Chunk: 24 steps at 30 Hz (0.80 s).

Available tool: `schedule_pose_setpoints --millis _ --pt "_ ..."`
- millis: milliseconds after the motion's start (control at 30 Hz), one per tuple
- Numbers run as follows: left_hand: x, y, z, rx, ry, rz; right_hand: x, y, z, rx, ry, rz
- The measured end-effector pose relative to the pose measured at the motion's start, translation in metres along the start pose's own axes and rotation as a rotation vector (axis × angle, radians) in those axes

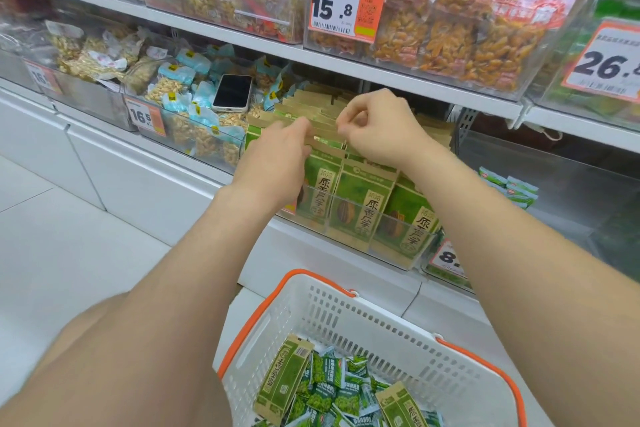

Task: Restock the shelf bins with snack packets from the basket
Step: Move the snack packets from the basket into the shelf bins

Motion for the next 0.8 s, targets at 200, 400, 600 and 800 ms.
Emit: schedule_pose_setpoints --millis 200,400,600,800 --pt "0.001 0.002 0.005 0.027 0.082 0.038 -0.013 -0.007 0.013 0.086 0.008 -0.144" --pt "0.003 -0.004 0.010 0.069 0.072 0.005 -0.015 -0.005 0.015 0.192 -0.106 -0.296" --pt "0.003 -0.004 0.012 0.060 0.127 0.032 -0.021 -0.002 0.026 0.142 -0.080 -0.266" --pt "0.007 0.003 0.016 0.050 0.113 0.146 -0.019 -0.005 0.027 0.104 -0.040 -0.245"
Point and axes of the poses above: each hand's wrist, its own z-axis towards the middle knuckle, its own x-axis out of the back of the hand, y = z × x, the point moved 1 cm from there along z, towards the middle knuckle, and after that the axes turned 9 degrees about y, right-handed, at the moved point
